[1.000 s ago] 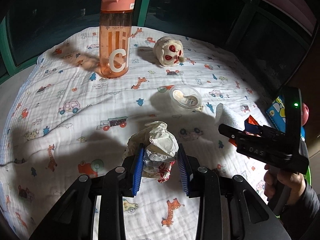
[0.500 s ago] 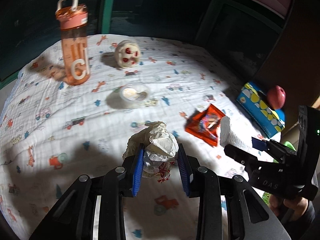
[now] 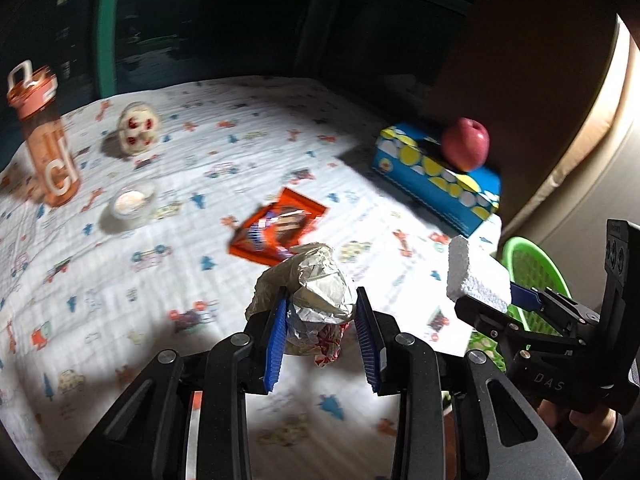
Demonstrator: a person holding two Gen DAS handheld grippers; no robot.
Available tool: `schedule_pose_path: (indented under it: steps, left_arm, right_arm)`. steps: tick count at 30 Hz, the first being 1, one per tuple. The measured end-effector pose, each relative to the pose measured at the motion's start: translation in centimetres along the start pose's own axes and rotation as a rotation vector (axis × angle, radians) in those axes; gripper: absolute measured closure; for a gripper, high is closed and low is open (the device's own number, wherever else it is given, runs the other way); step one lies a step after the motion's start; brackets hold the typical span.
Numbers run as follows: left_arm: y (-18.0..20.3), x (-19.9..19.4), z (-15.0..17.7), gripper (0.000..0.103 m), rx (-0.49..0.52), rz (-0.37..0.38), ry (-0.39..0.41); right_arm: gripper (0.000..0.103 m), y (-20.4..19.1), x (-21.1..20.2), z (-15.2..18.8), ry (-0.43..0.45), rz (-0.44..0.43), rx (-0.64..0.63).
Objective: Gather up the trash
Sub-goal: 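Lift both items and carry them toward the green wastebasket, then open both grippers over the wastebasket to drop the paper and foam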
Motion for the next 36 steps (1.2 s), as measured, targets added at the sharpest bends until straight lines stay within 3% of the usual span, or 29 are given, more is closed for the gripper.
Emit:
schedule_pose_path:
  steps: [11,22,36]
  left_arm:
    - [9.2,1.0,-0.1,0.071,0.099,0.116,-0.015]
    - [17.0,1.5,0.3,0.071,0.201,0.226,-0.033]
    - [26.2,3.3,2.3,0.07,0.319,0.349,-0.083]
  right_arm:
    - [0.036,10.3,-6.4,1.9,0.045,0.186,0.121]
    - [0.035,18.1,-10.5,4.5,0.057,0.322,0.228]
    - [0.026,22.1,-13.4,7.1,0.067,0.373,0.302]
Point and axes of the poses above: each gripper's, at about its wrist camera, not at the fingertips, and x roughly the way its jaws point, y to its right, z to its underside, the point moved 7 cm from there along x, roughly the way its jaws point, and after that the axes turned 12 degrees about y, right-handed, at the moved point
